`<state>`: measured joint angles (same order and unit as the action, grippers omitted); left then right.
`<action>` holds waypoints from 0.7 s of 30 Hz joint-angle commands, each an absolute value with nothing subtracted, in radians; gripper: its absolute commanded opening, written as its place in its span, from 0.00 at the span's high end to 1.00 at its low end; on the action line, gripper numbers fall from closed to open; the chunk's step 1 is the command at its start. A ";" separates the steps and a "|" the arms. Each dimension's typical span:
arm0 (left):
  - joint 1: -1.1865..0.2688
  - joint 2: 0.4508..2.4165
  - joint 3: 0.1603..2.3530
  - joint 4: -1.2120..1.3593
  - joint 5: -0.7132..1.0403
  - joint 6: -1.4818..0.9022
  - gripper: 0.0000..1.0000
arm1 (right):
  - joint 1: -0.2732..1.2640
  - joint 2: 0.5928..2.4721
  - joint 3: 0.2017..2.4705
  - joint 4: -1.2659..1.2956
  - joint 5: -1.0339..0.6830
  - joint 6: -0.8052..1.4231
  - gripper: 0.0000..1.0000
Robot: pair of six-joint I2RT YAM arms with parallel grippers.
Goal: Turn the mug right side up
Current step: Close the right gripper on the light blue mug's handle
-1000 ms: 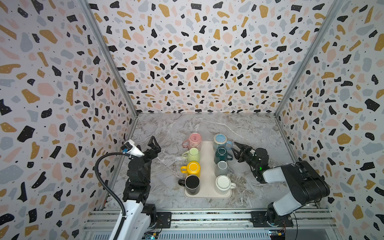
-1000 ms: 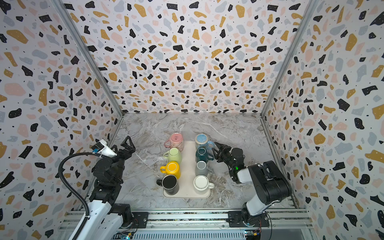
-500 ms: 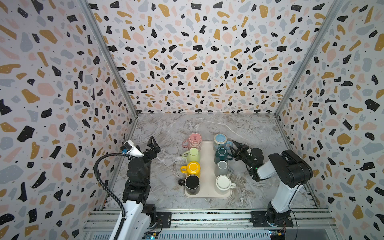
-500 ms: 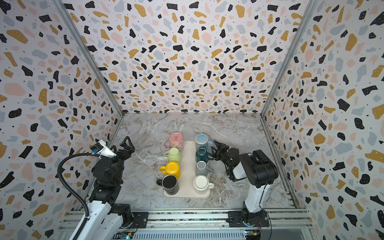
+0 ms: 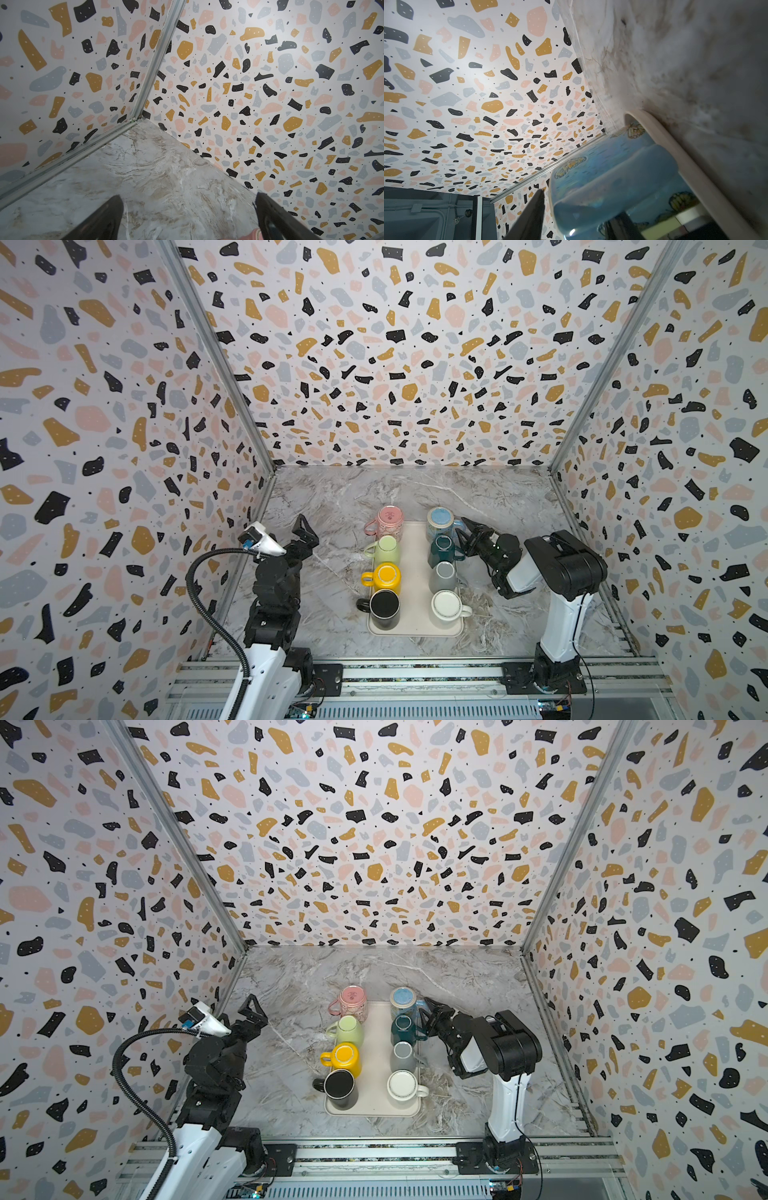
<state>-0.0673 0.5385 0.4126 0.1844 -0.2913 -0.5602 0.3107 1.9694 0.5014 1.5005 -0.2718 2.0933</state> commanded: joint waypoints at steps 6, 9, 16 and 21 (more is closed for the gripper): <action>-0.064 0.527 0.453 0.209 -0.305 -0.532 0.00 | 0.314 2.016 0.556 1.565 -0.257 2.403 0.56; -0.065 0.526 0.456 0.207 -0.307 -0.532 0.00 | 0.314 2.029 0.564 1.577 -0.253 2.408 0.59; -0.064 0.518 0.462 0.199 -0.306 -0.528 0.00 | 0.314 2.065 0.578 1.596 -0.249 2.421 0.64; -0.065 0.515 0.464 0.195 -0.312 -0.526 0.00 | 0.313 2.091 0.584 1.627 -0.242 2.436 0.71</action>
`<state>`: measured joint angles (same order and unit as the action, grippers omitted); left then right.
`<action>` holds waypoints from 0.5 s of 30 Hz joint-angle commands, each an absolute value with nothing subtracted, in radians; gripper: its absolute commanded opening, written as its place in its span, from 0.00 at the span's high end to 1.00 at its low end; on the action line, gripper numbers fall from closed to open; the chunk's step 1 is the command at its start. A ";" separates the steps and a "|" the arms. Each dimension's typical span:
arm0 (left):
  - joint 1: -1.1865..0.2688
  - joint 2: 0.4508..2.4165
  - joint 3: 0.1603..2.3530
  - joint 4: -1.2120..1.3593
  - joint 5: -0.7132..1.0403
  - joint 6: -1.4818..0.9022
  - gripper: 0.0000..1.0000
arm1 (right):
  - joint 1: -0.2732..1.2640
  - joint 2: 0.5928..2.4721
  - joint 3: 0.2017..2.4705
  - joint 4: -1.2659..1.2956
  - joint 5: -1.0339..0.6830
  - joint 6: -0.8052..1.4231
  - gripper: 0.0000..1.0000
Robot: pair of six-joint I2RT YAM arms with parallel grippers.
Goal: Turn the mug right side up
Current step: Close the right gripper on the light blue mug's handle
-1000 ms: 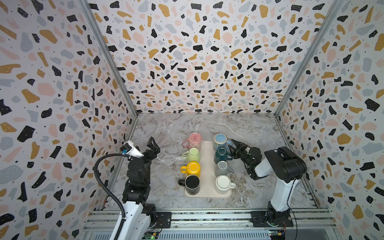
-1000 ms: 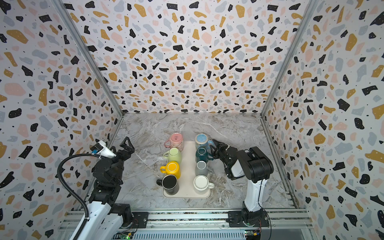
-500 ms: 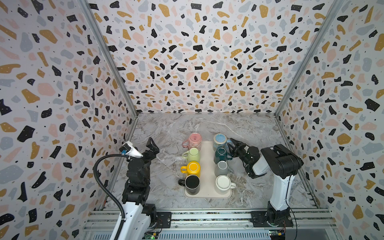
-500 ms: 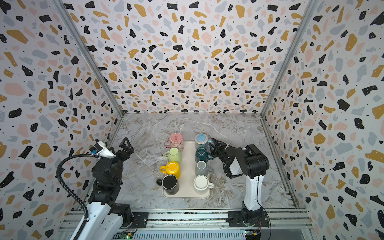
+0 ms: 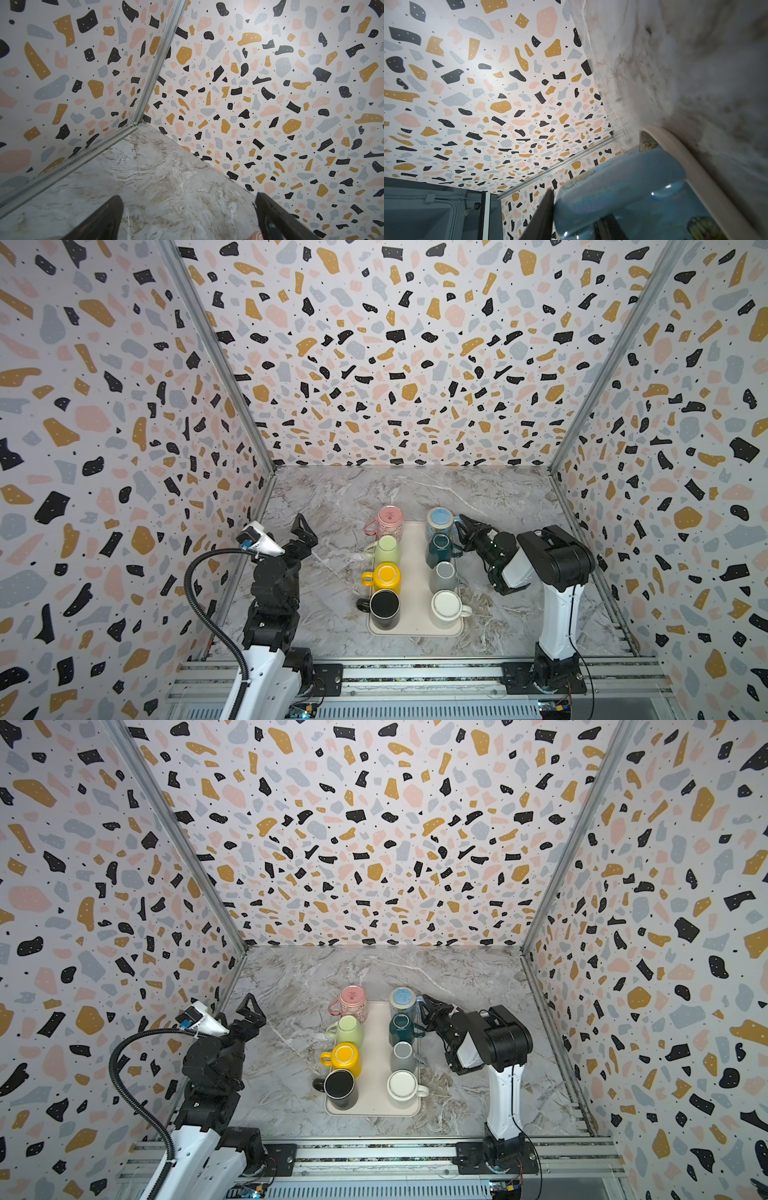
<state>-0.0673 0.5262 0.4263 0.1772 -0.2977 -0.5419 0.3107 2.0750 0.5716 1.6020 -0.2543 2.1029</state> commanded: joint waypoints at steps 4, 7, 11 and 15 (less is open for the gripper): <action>-0.064 0.515 0.469 0.192 -0.313 -0.522 0.00 | 0.313 2.106 0.596 1.636 -0.244 2.437 0.75; -0.065 0.514 0.471 0.190 -0.312 -0.523 0.00 | 0.313 2.118 0.608 1.641 -0.245 2.440 0.81; -0.064 0.514 0.476 0.188 -0.310 -0.522 0.00 | 0.313 2.137 0.626 1.648 -0.244 2.445 0.87; -0.064 0.513 0.480 0.188 -0.312 -0.521 0.00 | 0.311 2.160 0.654 1.660 -0.248 2.448 0.98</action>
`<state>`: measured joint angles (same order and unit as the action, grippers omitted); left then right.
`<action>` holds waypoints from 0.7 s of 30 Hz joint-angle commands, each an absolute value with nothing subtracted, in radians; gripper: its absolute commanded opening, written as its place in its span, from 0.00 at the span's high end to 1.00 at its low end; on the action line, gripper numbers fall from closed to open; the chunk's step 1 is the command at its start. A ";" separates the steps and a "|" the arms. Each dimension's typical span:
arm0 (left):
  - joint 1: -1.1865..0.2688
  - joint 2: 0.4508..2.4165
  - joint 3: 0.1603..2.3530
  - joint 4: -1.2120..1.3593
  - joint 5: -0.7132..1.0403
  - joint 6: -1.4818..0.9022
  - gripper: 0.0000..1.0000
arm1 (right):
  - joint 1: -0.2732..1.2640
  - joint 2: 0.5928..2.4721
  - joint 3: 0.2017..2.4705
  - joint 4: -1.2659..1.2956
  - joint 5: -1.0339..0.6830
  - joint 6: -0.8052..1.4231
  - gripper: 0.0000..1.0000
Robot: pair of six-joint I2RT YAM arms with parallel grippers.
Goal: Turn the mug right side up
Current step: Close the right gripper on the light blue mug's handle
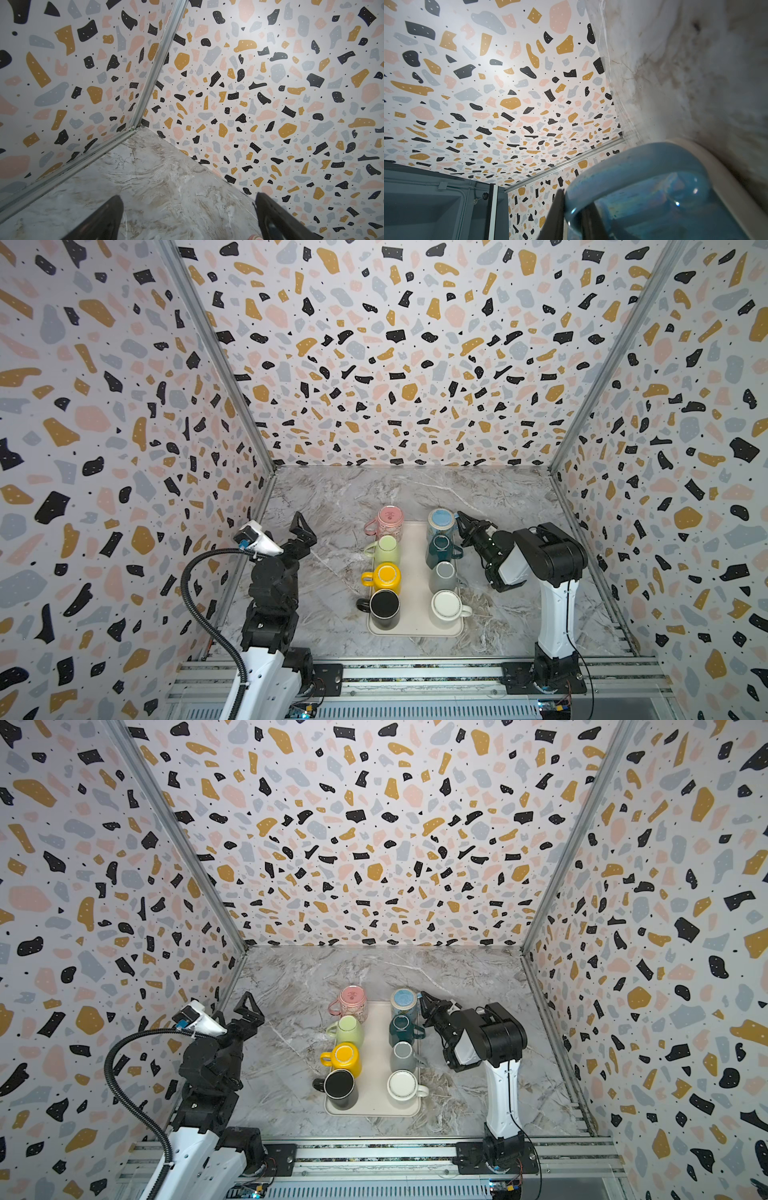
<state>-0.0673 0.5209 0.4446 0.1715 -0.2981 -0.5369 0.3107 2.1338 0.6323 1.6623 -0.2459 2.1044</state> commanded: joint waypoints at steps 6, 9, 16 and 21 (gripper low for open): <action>-0.064 0.510 0.485 0.181 -0.311 -0.520 0.00 | 0.311 2.180 0.695 1.701 -0.261 2.439 1.00; -0.065 0.504 0.486 0.178 -0.311 -0.522 0.00 | 0.305 2.178 0.714 1.727 -0.279 2.416 1.00; -0.064 0.485 0.481 0.169 -0.315 -0.522 0.00 | 0.302 2.161 0.736 1.810 -0.306 2.354 1.00; -0.065 0.480 0.480 0.166 -0.314 -0.523 0.00 | 0.303 2.158 0.746 1.855 -0.320 2.316 1.00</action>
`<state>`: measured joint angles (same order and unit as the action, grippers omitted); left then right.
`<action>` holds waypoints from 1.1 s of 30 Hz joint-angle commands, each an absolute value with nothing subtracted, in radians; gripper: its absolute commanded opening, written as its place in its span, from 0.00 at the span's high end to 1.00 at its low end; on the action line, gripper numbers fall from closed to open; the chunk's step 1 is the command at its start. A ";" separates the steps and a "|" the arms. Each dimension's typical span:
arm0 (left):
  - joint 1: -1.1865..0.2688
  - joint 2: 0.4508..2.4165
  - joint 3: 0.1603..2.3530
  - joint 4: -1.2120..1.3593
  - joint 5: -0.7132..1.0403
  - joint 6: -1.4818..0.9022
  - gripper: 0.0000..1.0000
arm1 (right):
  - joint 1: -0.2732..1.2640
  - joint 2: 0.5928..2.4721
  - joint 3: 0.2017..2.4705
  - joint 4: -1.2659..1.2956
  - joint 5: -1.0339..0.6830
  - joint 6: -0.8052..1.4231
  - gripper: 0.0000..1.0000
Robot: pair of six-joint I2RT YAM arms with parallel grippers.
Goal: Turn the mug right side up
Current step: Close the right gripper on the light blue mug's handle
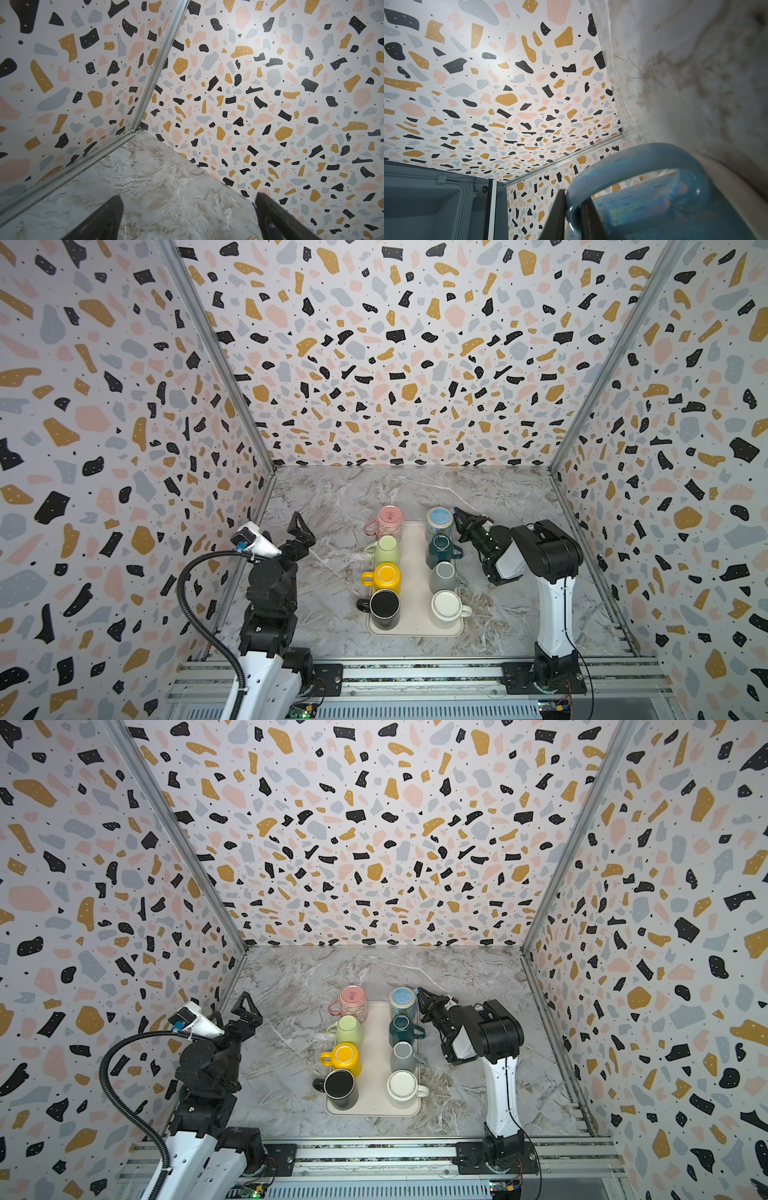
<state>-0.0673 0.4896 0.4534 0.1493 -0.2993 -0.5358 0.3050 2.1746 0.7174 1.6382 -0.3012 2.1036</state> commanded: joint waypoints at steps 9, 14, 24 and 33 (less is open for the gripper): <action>-0.064 0.467 0.480 0.158 -0.317 -0.522 0.00 | 0.300 2.137 0.791 1.875 -0.343 2.263 1.00; -0.065 0.462 0.479 0.157 -0.319 -0.520 0.00 | 0.294 2.117 0.825 1.875 -0.362 2.226 1.00; -0.065 0.459 0.478 0.157 -0.320 -0.520 0.00 | 0.288 2.104 0.872 1.875 -0.386 2.187 1.00; -0.064 0.459 0.476 0.157 -0.321 -0.519 0.00 | 0.288 2.082 0.891 1.876 -0.407 2.159 1.00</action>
